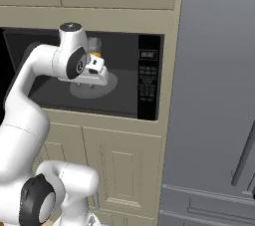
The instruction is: Close the microwave door.
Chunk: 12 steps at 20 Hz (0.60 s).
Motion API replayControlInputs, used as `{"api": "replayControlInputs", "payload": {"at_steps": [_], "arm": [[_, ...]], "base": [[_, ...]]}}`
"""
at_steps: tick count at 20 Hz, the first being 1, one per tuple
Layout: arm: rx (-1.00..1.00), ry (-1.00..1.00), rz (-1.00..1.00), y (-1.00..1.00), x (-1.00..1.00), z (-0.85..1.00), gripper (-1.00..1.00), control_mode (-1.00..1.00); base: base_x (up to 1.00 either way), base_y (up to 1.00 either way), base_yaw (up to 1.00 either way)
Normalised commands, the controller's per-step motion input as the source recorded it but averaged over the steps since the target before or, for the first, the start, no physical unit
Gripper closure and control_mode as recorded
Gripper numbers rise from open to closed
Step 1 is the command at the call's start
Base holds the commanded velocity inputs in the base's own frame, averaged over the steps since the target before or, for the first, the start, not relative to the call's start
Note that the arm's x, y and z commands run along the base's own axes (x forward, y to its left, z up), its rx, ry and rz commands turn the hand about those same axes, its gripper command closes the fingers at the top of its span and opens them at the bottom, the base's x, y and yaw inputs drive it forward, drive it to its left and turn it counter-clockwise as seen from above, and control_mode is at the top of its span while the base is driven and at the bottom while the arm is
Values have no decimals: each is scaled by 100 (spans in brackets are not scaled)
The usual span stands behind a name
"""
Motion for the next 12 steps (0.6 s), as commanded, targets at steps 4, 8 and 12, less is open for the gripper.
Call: {"api": "replayControlInputs", "payload": {"at_steps": [4, 8, 12], "arm": [[0, 0, 0, 0, 0, 0, -100, 100], [0, 0, 0, 0, 0, 0, -100, 100], [0, 0, 0, 0, 0, 0, -100, 100]], "base": [[-11, 0, 0], [-67, 0, -2], [-67, 0, -2]]}}
